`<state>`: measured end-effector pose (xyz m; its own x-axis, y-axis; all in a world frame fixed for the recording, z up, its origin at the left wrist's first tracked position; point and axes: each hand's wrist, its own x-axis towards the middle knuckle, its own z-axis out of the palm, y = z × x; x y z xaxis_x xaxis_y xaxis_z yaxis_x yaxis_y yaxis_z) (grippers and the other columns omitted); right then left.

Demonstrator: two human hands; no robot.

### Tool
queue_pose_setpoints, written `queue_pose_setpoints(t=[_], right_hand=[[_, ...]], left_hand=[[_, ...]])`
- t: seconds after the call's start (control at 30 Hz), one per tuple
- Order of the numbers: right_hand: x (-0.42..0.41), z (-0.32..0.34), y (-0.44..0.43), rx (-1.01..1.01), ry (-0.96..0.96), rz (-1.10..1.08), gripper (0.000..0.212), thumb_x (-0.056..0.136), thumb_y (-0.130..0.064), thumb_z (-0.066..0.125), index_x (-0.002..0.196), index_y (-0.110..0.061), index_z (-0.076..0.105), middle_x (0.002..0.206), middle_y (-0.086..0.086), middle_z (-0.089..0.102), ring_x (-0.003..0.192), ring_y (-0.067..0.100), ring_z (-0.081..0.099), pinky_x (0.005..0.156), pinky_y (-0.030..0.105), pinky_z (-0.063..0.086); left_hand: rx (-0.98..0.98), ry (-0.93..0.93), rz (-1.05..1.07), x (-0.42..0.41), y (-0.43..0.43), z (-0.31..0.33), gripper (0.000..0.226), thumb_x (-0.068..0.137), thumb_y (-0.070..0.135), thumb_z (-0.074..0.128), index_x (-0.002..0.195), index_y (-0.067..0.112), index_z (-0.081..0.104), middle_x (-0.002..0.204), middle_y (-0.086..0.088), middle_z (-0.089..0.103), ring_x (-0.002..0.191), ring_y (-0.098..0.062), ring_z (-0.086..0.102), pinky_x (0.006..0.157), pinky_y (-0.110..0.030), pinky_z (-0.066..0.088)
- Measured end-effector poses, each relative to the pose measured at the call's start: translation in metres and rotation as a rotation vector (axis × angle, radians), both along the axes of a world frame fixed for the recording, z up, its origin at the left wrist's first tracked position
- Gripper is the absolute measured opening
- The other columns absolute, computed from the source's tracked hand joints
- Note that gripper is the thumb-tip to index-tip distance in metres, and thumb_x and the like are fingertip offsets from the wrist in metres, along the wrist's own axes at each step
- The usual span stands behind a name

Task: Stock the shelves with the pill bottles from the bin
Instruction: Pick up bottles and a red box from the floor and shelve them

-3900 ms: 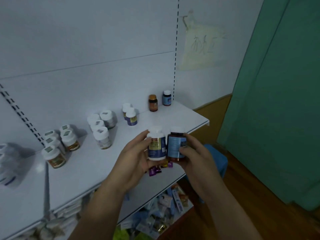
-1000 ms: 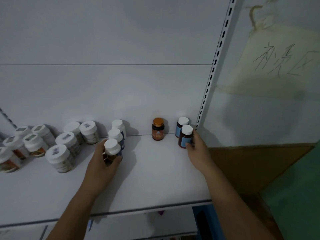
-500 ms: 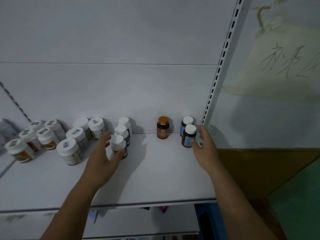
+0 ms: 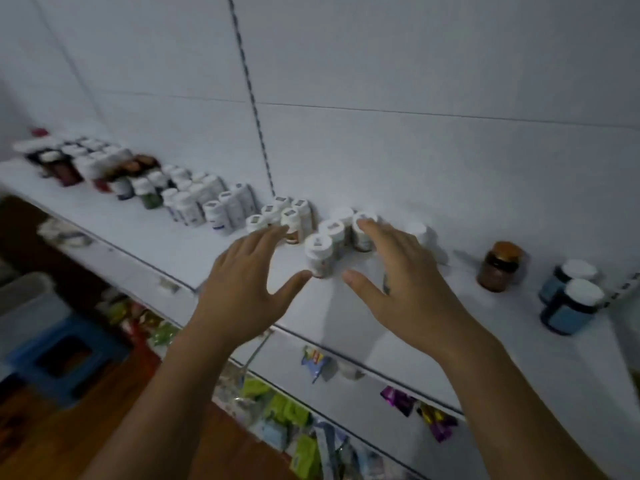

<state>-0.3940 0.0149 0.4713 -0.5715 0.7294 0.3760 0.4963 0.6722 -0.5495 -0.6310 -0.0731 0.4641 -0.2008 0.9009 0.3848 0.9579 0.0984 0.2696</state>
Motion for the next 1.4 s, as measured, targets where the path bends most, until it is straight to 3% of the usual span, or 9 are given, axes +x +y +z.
queue_pose_setpoints(t=[0.17,0.3,0.6,0.73,1.0,1.2,1.4], right_hand=[[-0.1,-0.011,-0.026,0.042,-0.075,0.223,0.073,0.096,-0.067,0.041,0.159,-0.029,0.031,0.161,-0.004,0.041,0.149,0.018,0.035,0.119,0.049,0.035],[-0.177,-0.014,-0.06,0.029,-0.109,0.359,0.074,0.096,-0.071,0.035,0.161,-0.037,0.024,0.167,-0.008,0.031,0.155,0.015,0.025,0.124,0.047,0.027],[-0.378,-0.023,-0.176,0.013,-0.219,0.588,0.069,0.102,-0.06,0.047,0.162,-0.038,0.021,0.166,-0.014,0.026,0.153,0.01,0.021,0.126,0.042,0.021],[-0.467,-0.03,-0.228,-0.023,-0.241,0.658,0.069,0.102,-0.059,0.049,0.162,-0.04,0.021,0.165,-0.014,0.028,0.153,0.01,0.023,0.126,0.044,0.026],[-0.608,-0.051,-0.311,-0.087,-0.297,0.772,0.07,0.101,-0.06,0.051,0.161,-0.043,0.021,0.164,-0.014,0.03,0.151,0.011,0.026,0.123,0.042,0.03],[-0.69,-0.073,-0.345,-0.059,-0.36,0.873,0.07,0.1,-0.063,0.05,0.16,-0.043,0.02,0.162,-0.015,0.033,0.151,0.012,0.028,0.122,0.052,0.033],[-0.783,-0.092,-0.351,-0.085,-0.377,0.97,0.072,0.101,-0.06,0.052,0.162,-0.039,0.02,0.163,-0.013,0.031,0.151,0.011,0.026,0.124,0.047,0.03]], left_hand=[[-0.079,-0.01,0.251,-0.074,-0.082,0.002,0.082,0.093,0.081,0.042,0.162,0.039,0.026,0.164,0.009,0.038,0.15,-0.019,0.036,0.121,-0.049,0.036],[-0.072,-0.084,0.417,-0.132,-0.145,-0.004,0.079,0.092,0.08,0.047,0.159,0.046,0.022,0.163,0.012,0.036,0.149,-0.018,0.038,0.12,-0.051,0.039],[-0.069,-0.173,0.678,-0.273,-0.283,-0.025,0.08,0.089,0.082,0.045,0.157,0.047,0.022,0.161,0.014,0.038,0.146,-0.015,0.041,0.117,-0.048,0.044],[-0.127,-0.212,0.79,-0.343,-0.352,-0.044,0.087,0.086,0.085,0.041,0.16,0.045,0.017,0.165,0.014,0.033,0.152,-0.013,0.034,0.123,-0.049,0.037],[-0.094,-0.237,1.003,-0.442,-0.481,-0.061,0.085,0.092,0.078,0.047,0.162,0.037,0.021,0.162,0.01,0.04,0.147,-0.014,0.041,0.118,-0.043,0.043],[-0.058,-0.285,1.131,-0.495,-0.532,-0.079,0.084,0.092,0.075,0.05,0.162,0.036,0.023,0.16,0.009,0.041,0.147,-0.015,0.041,0.116,-0.044,0.043],[-0.06,-0.289,1.197,-0.564,-0.538,-0.094,0.084,0.092,0.074,0.052,0.161,0.035,0.026,0.161,0.009,0.041,0.147,-0.014,0.04,0.115,-0.043,0.043]])
